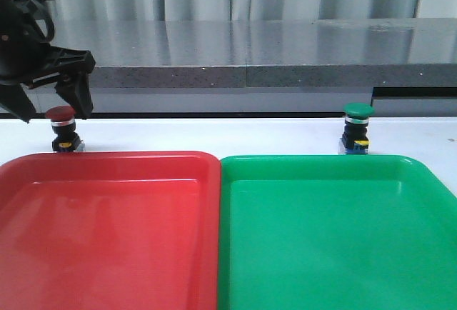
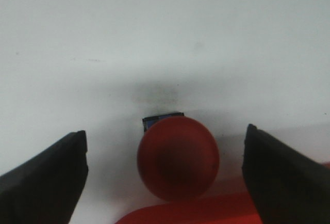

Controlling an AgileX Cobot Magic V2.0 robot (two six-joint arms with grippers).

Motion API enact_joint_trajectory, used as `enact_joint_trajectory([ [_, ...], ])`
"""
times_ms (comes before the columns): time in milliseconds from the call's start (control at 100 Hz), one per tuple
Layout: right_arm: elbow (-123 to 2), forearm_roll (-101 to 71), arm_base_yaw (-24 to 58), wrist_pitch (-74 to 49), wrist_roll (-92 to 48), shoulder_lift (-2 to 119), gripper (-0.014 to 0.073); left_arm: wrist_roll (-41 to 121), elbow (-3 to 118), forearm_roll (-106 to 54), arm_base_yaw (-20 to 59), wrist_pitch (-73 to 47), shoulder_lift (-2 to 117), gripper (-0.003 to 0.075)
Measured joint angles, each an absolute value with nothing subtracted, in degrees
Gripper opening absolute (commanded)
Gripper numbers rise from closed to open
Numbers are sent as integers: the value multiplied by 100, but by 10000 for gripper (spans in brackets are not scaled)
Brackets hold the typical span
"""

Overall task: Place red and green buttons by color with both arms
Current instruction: 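Close the left gripper on the red-capped button and lift it, then carry the red button forward and lower it into the red tray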

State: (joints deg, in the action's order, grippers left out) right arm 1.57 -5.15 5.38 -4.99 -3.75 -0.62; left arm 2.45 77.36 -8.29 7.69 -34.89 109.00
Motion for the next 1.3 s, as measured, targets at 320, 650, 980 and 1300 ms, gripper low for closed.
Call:
enact_joint_trajectory([
  [320,157,-515,538,-499,-375,-62,-111,245,7747,-829,769,-3329,11043,413],
  [650,157,-515,538,-499,-375,-62,-111,245,7747,-829,769,-3237,11043,218],
  [980,157,-515,538,-499,-375,-62,-111,245,7747,-829,769,-3451,10947,92],
  [1300,157,-515,538,-499,-375,-62,-111,245,7747,-905,828,-3959,10012,92],
])
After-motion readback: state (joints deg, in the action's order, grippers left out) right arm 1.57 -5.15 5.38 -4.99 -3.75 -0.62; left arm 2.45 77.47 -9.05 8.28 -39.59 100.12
